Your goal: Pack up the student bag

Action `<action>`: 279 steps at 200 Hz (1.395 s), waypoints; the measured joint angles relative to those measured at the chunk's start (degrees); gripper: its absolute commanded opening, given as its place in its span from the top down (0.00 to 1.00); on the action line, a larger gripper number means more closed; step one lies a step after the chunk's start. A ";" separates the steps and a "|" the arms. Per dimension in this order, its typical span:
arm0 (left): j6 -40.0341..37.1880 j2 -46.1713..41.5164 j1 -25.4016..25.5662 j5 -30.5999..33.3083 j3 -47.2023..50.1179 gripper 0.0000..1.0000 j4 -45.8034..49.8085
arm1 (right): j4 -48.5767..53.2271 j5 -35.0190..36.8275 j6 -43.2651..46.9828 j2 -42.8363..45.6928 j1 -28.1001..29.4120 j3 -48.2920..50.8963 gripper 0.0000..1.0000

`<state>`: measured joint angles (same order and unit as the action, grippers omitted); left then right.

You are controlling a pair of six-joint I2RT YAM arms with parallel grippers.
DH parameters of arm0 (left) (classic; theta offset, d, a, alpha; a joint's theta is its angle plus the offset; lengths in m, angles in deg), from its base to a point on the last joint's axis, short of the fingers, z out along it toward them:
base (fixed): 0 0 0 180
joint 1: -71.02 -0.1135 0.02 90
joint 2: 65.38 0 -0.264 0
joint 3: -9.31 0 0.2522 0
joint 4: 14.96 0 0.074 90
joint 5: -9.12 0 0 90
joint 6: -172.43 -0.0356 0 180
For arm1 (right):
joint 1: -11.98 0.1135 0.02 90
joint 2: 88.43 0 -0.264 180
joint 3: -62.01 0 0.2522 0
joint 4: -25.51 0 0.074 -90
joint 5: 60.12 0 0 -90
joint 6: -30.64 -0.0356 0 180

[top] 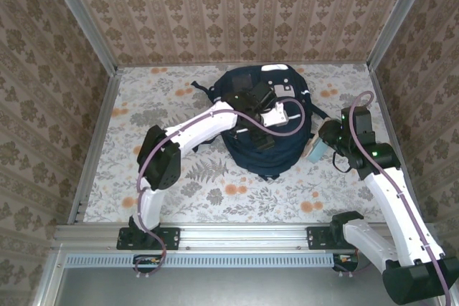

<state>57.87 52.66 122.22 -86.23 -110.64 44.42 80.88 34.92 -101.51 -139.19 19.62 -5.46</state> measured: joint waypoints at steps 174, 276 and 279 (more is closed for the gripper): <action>-2.89 5.75 -0.07 1.70 -4.85 0.09 2.38 | -0.17 -1.29 -1.53 0.09 -0.33 0.00 0.75; -3.78 5.99 -0.39 2.82 -9.57 0.33 4.85 | -0.48 -2.58 -1.99 0.09 -0.33 0.13 0.75; -3.78 5.99 -0.42 2.82 -9.57 0.35 4.83 | -0.59 -2.62 -1.99 0.09 -0.33 0.17 0.75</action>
<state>54.09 58.64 121.81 -83.41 -120.22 49.26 80.29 32.30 -103.50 -139.11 19.30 -5.29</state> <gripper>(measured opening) 0.719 0.343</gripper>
